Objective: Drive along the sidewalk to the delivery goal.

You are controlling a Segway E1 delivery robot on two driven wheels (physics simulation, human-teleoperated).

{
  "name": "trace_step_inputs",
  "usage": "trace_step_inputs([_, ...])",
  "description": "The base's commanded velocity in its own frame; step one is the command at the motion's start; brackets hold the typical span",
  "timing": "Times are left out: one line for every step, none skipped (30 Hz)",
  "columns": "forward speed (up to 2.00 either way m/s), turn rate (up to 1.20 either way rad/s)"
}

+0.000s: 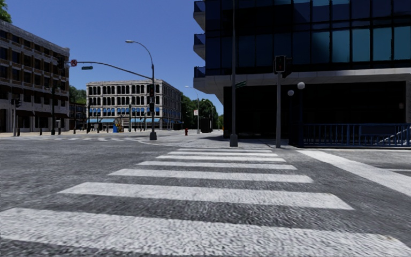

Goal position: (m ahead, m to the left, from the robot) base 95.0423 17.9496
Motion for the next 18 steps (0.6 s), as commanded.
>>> trace_step_inputs([2.0, 0.0])
trace_step_inputs([2.0, 0.0])
trace_step_inputs([2.0, 0.0])
trace_step_inputs([2.0, 0.0])
trace_step_inputs([2.0, 0.0])
trace_step_inputs([2.0, 0.0])
trace_step_inputs([2.0, 0.0])
trace_step_inputs([2.0, 0.0])
trace_step_inputs([2.0, 0.0])
trace_step_inputs([2.0, 0.0])
trace_step_inputs([2.0, 0.0])
trace_step_inputs([2.0, 0.0])
trace_step_inputs([2.0, 0.0])
trace_step_inputs([2.0, 0.0])
trace_step_inputs([2.0, 0.0])
trace_step_inputs([2.0, 0.0])
trace_step_inputs([2.0, 0.0])
trace_step_inputs([2.0, 0.0])
